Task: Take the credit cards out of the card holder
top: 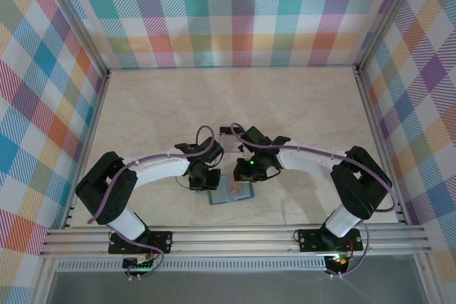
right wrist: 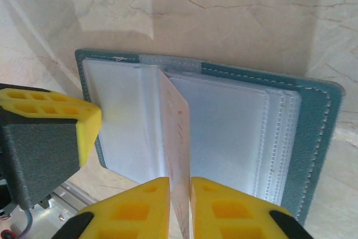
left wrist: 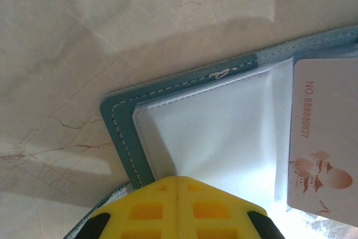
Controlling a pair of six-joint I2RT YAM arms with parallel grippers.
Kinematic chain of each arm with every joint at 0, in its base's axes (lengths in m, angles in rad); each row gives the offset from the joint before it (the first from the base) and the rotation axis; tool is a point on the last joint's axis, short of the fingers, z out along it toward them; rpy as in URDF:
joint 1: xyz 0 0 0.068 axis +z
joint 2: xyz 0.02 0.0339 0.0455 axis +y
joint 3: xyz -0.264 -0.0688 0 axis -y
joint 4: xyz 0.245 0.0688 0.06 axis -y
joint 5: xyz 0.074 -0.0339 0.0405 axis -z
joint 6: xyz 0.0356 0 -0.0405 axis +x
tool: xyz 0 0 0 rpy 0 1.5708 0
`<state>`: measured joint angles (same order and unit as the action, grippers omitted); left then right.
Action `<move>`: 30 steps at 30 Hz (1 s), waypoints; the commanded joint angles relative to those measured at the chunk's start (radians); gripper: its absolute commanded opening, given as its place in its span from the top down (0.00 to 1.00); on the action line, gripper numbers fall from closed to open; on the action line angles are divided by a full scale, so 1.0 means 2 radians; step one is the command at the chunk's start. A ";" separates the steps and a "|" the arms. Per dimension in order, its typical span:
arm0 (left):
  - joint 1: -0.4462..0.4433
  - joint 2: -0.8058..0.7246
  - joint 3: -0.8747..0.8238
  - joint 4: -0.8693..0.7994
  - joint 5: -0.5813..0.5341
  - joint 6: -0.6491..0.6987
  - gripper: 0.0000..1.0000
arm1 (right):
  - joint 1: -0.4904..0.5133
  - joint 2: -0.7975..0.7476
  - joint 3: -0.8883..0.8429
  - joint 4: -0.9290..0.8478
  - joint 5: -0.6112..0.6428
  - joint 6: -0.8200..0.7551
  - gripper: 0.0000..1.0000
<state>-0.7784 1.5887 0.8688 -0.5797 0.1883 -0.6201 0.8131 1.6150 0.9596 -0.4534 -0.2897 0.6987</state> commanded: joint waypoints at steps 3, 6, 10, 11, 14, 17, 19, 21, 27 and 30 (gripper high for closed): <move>-0.010 0.006 0.006 -0.031 -0.006 0.002 0.99 | 0.005 0.014 0.009 0.009 -0.015 0.009 0.81; -0.010 0.004 0.005 -0.031 -0.007 0.001 0.99 | 0.005 0.015 0.007 0.012 -0.015 0.010 0.82; -0.010 0.001 0.006 -0.031 -0.007 0.001 0.99 | 0.004 0.018 0.007 0.011 -0.013 0.010 0.90; -0.011 -0.002 0.007 -0.032 -0.009 0.001 0.99 | 0.005 0.016 0.008 0.008 -0.009 0.010 0.91; -0.010 -0.013 0.011 -0.036 -0.018 0.000 0.97 | 0.004 -0.001 0.012 -0.007 0.005 0.000 0.93; -0.010 -0.026 0.016 -0.042 -0.026 0.000 0.94 | 0.004 -0.018 0.026 -0.033 0.019 -0.033 0.94; -0.011 -0.040 0.019 -0.048 -0.042 -0.003 0.93 | 0.004 -0.028 0.038 -0.052 0.026 -0.067 0.94; -0.010 -0.057 0.022 -0.055 -0.063 -0.005 0.91 | 0.002 -0.036 0.056 -0.082 0.046 -0.111 0.94; -0.001 -0.096 0.018 -0.064 -0.087 -0.005 0.89 | -0.011 -0.043 0.120 -0.140 0.115 -0.265 0.94; 0.009 -0.115 0.007 -0.066 -0.094 -0.005 0.89 | -0.026 -0.031 0.159 -0.155 0.129 -0.360 0.95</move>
<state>-0.7757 1.3979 0.8936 -0.6682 0.0414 -0.6212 0.7879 1.5475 1.2125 -0.6838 -0.1001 0.2382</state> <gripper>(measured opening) 0.108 0.067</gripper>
